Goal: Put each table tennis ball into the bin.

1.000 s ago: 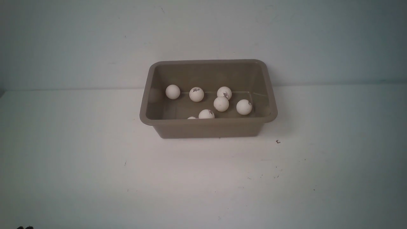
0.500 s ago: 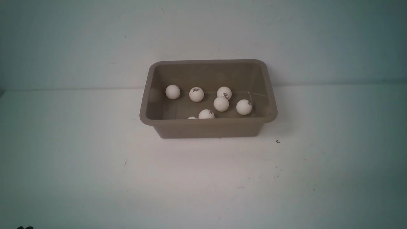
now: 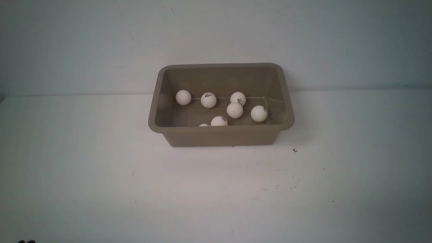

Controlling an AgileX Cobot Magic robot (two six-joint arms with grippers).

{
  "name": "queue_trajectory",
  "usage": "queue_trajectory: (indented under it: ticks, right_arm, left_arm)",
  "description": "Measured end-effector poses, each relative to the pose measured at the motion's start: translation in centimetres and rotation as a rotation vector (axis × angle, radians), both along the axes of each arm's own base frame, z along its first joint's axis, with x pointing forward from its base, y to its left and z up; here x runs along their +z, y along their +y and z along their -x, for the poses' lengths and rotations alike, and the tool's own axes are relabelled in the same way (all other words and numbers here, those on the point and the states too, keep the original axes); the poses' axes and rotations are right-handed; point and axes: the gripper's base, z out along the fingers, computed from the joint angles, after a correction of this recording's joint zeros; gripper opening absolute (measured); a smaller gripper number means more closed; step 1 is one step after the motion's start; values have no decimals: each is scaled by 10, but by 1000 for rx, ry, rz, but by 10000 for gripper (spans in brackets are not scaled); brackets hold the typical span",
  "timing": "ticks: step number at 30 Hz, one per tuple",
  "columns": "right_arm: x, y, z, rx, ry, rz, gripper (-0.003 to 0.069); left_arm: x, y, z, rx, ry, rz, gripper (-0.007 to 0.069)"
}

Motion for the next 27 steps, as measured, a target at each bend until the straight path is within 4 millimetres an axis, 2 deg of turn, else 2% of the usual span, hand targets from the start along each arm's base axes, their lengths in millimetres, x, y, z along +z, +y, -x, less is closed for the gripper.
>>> queue_trajectory:
  ticks: [4,11,19,27]
  right_arm:
    - [-28,1,-3,7,78,-54,-16]
    - [-27,2,-5,17,22,-29,-16]
    - [-28,0,-5,24,45,93,-16]
    - [-28,0,-5,26,46,107,-16]
  left_arm:
    - [0,0,0,0,0,0,58]
    - [0,0,0,-1,0,0,58]
    - [0,0,0,-1,0,0,58]
    - [0,0,0,-1,0,0,58]
